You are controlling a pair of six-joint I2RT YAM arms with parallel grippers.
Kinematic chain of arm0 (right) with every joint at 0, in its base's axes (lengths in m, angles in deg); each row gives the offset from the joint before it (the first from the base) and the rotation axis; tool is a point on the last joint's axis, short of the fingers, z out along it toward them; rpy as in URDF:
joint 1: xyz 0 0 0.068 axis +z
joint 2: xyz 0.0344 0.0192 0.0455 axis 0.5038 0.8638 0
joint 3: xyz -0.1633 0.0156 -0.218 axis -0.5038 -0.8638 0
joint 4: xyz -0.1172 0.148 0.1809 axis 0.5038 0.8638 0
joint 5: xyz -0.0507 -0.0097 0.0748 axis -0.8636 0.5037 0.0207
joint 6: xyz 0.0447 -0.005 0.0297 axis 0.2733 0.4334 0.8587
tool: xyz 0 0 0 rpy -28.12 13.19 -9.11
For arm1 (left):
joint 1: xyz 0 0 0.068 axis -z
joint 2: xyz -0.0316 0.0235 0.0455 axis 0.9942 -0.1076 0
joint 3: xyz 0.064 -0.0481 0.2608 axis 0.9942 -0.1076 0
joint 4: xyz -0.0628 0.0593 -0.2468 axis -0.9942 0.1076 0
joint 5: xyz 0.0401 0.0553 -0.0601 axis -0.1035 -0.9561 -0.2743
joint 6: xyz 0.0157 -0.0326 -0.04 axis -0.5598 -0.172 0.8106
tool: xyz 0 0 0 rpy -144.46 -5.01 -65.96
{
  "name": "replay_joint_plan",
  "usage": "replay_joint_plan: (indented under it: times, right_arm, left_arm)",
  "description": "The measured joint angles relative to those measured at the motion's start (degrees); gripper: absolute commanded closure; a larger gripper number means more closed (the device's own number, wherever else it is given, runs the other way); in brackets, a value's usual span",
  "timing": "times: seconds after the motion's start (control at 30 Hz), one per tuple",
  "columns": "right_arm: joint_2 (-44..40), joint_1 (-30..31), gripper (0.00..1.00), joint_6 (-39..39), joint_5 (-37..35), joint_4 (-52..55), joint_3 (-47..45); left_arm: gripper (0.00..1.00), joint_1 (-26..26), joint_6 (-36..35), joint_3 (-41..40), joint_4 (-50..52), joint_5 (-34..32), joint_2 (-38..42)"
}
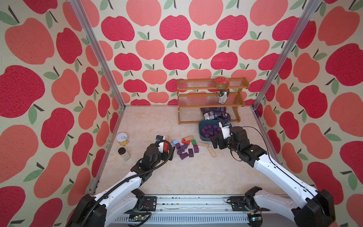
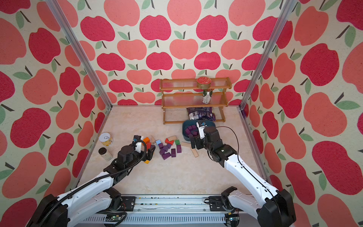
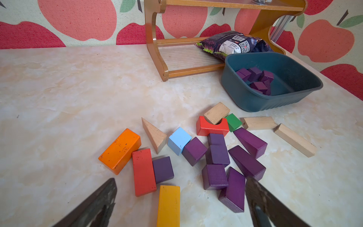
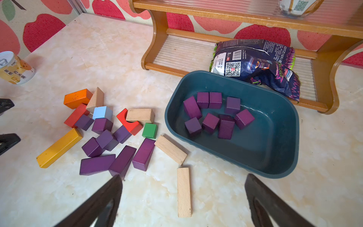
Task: Pick purple bricks into the storage bin
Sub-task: Pick up the building block from the center of the board.
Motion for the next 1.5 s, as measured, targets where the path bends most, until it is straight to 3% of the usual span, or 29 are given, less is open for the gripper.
replay_joint_plan:
  times: [0.17,0.33,0.5,0.8,1.1,1.33,1.5]
  right_arm:
    - [0.48,-0.28,0.01,-0.83,-0.61,-0.92,-1.81]
    - [-3.91,-0.28,0.01,-1.97,0.24,-7.17,-11.23]
    - [-7.13,-0.61,0.01,-1.92,2.36,-10.01,-15.10]
    - [-8.92,-0.59,0.01,-1.84,7.41,-14.60,-18.14]
    - [-10.64,-0.11,0.01,-1.81,7.39,-16.48,-20.90]
    - [-11.06,-0.11,0.01,-1.62,6.93,-17.46,-23.12]
    - [-11.06,-0.11,0.01,-1.44,6.23,-17.44,-23.30]
  left_arm:
    - [0.01,-0.13,-0.72,-0.02,0.00,0.70,0.11]
    - [0.01,-0.13,-1.14,-0.02,-0.04,1.73,-0.28]
    - [0.01,0.20,-0.63,0.02,0.11,2.69,-4.85]
    - [0.01,8.92,0.44,5.75,7.43,-0.24,-10.10]
    - [0.01,9.68,2.40,10.23,15.63,-1.33,-10.14]
    - [0.05,9.81,2.97,12.39,21.53,1.40,-12.37]
    - [0.15,9.97,3.52,12.39,22.10,3.61,-13.38]
